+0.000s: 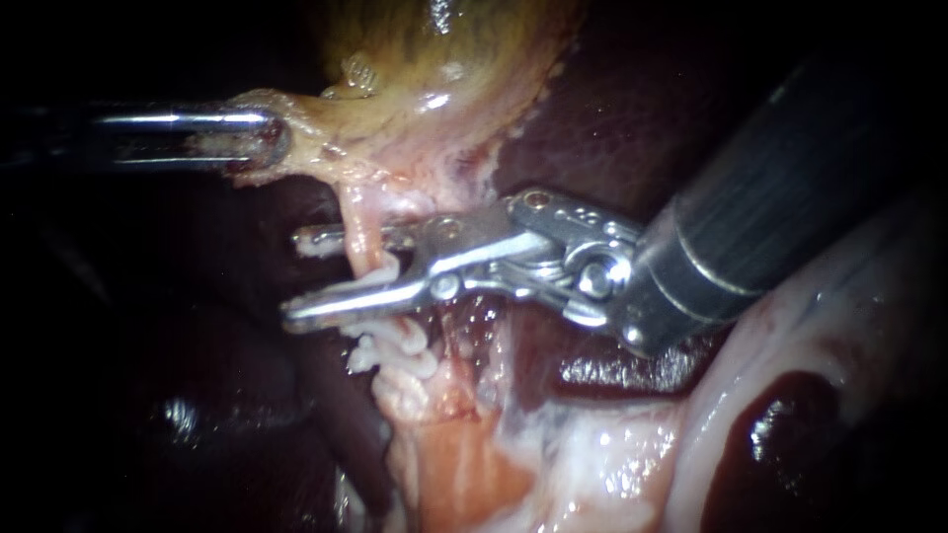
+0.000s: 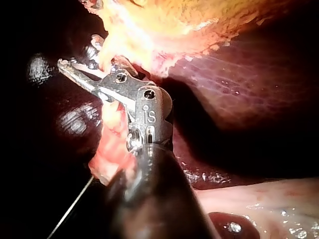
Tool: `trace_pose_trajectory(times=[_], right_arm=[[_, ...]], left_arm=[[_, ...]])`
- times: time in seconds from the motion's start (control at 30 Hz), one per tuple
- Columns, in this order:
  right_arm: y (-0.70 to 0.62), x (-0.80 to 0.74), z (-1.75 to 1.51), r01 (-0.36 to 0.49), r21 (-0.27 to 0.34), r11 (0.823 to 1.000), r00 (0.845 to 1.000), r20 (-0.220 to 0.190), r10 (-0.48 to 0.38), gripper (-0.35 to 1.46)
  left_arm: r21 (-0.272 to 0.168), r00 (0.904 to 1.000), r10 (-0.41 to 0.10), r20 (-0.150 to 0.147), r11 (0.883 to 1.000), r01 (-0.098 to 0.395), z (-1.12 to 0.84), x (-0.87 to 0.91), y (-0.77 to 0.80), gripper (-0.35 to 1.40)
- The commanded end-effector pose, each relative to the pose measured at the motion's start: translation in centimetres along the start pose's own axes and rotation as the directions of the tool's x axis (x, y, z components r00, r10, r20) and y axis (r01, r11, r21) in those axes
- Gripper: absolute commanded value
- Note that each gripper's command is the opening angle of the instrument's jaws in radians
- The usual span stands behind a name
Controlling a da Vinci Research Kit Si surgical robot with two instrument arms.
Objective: Clipping third clip left tube
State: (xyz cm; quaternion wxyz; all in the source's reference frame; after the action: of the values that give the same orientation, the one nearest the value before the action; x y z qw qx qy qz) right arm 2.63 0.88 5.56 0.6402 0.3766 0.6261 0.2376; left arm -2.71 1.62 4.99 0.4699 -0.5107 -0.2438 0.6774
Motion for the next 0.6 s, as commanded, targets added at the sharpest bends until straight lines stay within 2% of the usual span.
trace_pose_trajectory(times=[0.03,0.2,0.6], right_arm=[[-0.02,0.03,-0.01,-0.001,0.002,1.0,1.0,-0.006,0.001,0.49],[-0.08,0.11,-0.02,-0.004,0.013,1.0,1.0,-0.023,0.004,0.49],[-0.11,0.09,-0.1,-0.003,0.019,1.0,1.0,-0.021,0.004,0.35]], left_arm=[[-0.001,1.0,0.0,0.0,1.0,0.0,0.0,0.0,0.0,-0.35],[-0.001,1.0,0.0,0.001,1.0,0.0,-0.01,0.0,0.0,-0.35],[-0.002,1.0,0.0,0.001,1.0,0.0,-0.01,0.01,0.0,-0.35]])
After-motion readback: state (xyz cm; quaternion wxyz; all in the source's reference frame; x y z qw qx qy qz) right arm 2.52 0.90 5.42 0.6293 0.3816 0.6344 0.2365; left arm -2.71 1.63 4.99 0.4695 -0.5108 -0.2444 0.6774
